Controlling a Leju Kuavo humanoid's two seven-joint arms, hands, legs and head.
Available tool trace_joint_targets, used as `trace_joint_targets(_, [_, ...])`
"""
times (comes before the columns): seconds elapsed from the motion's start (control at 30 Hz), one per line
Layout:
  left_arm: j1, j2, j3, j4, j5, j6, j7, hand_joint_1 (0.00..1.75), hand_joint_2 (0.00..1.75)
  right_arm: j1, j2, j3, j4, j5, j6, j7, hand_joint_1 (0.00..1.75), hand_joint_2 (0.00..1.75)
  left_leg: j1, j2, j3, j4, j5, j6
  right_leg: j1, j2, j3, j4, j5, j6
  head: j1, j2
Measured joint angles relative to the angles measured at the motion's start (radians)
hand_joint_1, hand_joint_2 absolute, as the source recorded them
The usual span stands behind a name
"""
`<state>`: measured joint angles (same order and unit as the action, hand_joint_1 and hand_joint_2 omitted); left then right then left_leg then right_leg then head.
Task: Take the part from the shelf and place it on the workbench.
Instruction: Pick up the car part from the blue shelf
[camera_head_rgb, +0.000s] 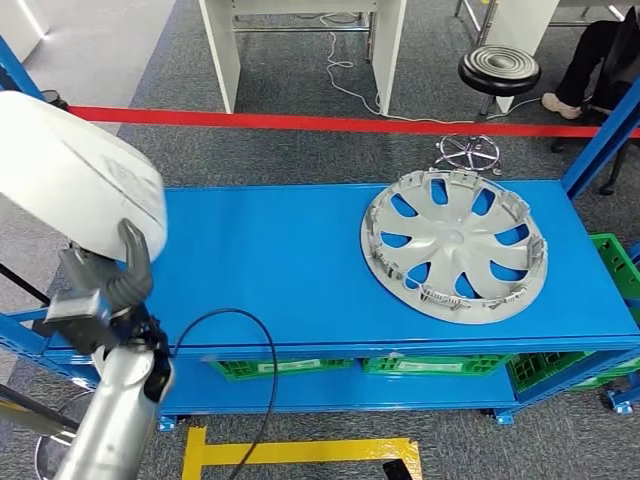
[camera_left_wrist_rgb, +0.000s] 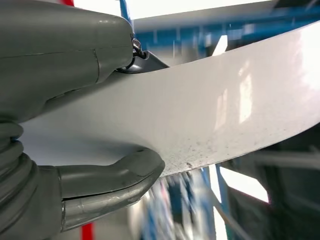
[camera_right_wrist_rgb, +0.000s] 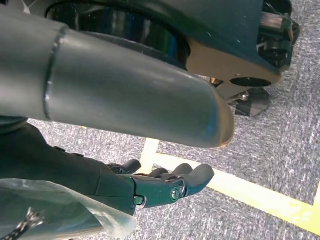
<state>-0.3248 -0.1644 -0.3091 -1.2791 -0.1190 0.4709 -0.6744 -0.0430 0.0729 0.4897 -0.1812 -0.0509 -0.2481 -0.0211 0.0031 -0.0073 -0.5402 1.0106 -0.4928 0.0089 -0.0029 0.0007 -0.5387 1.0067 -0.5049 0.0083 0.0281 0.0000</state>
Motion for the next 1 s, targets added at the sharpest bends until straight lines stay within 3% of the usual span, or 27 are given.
trace_joint_targets(0.1, [0.076,0.029,-0.063,-0.133,0.067,-0.060,-0.001,1.75,1.75,0.001,0.001,-0.006,0.000,-0.005,-0.009,-0.008,0.00,0.00,-0.001,0.000,0.000,0.000,-0.001,0.000,-0.001,0.000,0.000,-0.001,0.000,0.000,0.000,0.000])
trace_joint_targets(0.4, [0.243,0.098,-0.163,-0.348,0.056,-0.095,-0.002,1.75,1.75,0.006,0.005,-0.024,0.000,-0.014,-0.023,-0.016,0.00,0.00,-0.003,0.000,-0.003,0.009,-0.004,0.007,-0.004,0.000,0.000,-0.001,0.002,0.006,0.000,0.000])
trace_joint_targets(0.5, [0.274,0.117,-0.189,-0.387,0.040,-0.079,-0.002,1.75,1.75,0.007,0.006,-0.024,0.000,-0.010,-0.021,-0.012,0.00,0.00,-0.006,0.000,-0.006,0.013,-0.004,0.014,-0.006,0.000,0.000,-0.002,0.004,0.014,0.000,0.000])
trace_joint_targets(0.6, [0.289,0.130,-0.204,-0.411,0.042,-0.067,-0.002,1.75,1.75,0.007,0.007,-0.024,0.000,-0.005,-0.022,-0.017,0.00,0.00,-0.002,0.002,-0.005,-0.002,0.011,0.029,-0.008,0.000,-0.007,0.006,-0.005,0.026,0.000,0.000])
trace_joint_targets(0.67, [0.293,0.134,-0.208,-0.419,0.050,-0.063,-0.002,1.75,1.75,0.006,0.007,-0.024,0.000,-0.003,-0.025,-0.027,0.00,0.00,0.004,0.004,-0.007,-0.013,0.022,0.037,-0.009,0.000,-0.040,0.077,-0.060,0.032,0.004,0.000])
trace_joint_targets(0.73, [0.298,0.138,-0.209,-0.422,0.060,-0.067,-0.002,1.75,1.75,0.006,0.007,-0.024,0.001,-0.003,-0.030,-0.037,0.00,0.00,0.005,0.005,-0.013,-0.013,0.026,0.038,-0.011,-0.001,-0.092,0.205,-0.124,0.038,0.008,0.000])
trace_joint_targets(0.77, [0.301,0.140,-0.209,-0.422,0.064,-0.071,-0.002,1.75,1.75,0.006,0.006,-0.024,0.001,-0.003,-0.033,-0.041,0.00,0.00,0.005,0.005,-0.015,-0.013,0.027,0.037,-0.013,-0.001,-0.110,0.253,-0.137,0.042,0.009,0.000])
trace_joint_targets(0.8, [0.302,0.142,-0.210,-0.422,0.067,-0.073,-0.002,1.75,1.75,0.006,0.006,-0.024,0.002,-0.003,-0.035,-0.044,0.00,0.00,0.006,0.006,-0.017,-0.011,0.028,0.035,-0.015,-0.001,-0.113,0.267,-0.130,0.046,0.009,0.000])
trace_joint_targets(0.83, [0.303,0.144,-0.211,-0.422,0.068,-0.074,-0.002,1.75,1.75,0.006,0.006,-0.024,0.003,-0.003,-0.037,-0.045,0.00,0.00,0.008,0.006,-0.019,-0.009,0.029,0.034,-0.018,-0.001,-0.096,0.242,-0.105,0.049,0.009,0.000])
trace_joint_targets(0.87, [0.303,0.145,-0.211,-0.422,0.068,-0.073,-0.002,1.75,1.75,0.005,0.005,-0.024,0.003,-0.002,-0.038,-0.046,0.00,0.00,0.010,0.005,-0.021,-0.005,0.029,0.031,-0.022,-0.001,-0.064,0.183,-0.068,0.053,0.009,0.000])
trace_joint_targets(0.93, [0.305,0.146,-0.212,-0.422,0.066,-0.071,-0.002,1.75,1.75,0.001,0.004,-0.024,0.004,0.001,-0.038,-0.046,0.00,0.00,0.011,0.003,-0.028,0.006,0.028,0.019,-0.023,0.003,0.005,0.063,-0.026,0.057,0.011,0.000])
trace_joint_targets(1.0, [0.308,0.147,-0.213,-0.421,0.066,-0.067,-0.002,1.75,1.75,-0.003,0.003,-0.024,0.005,0.004,-0.036,-0.044,0.00,0.00,0.010,0.002,-0.039,0.017,0.032,0.003,-0.020,0.011,0.027,0.019,-0.026,0.050,0.012,0.000])
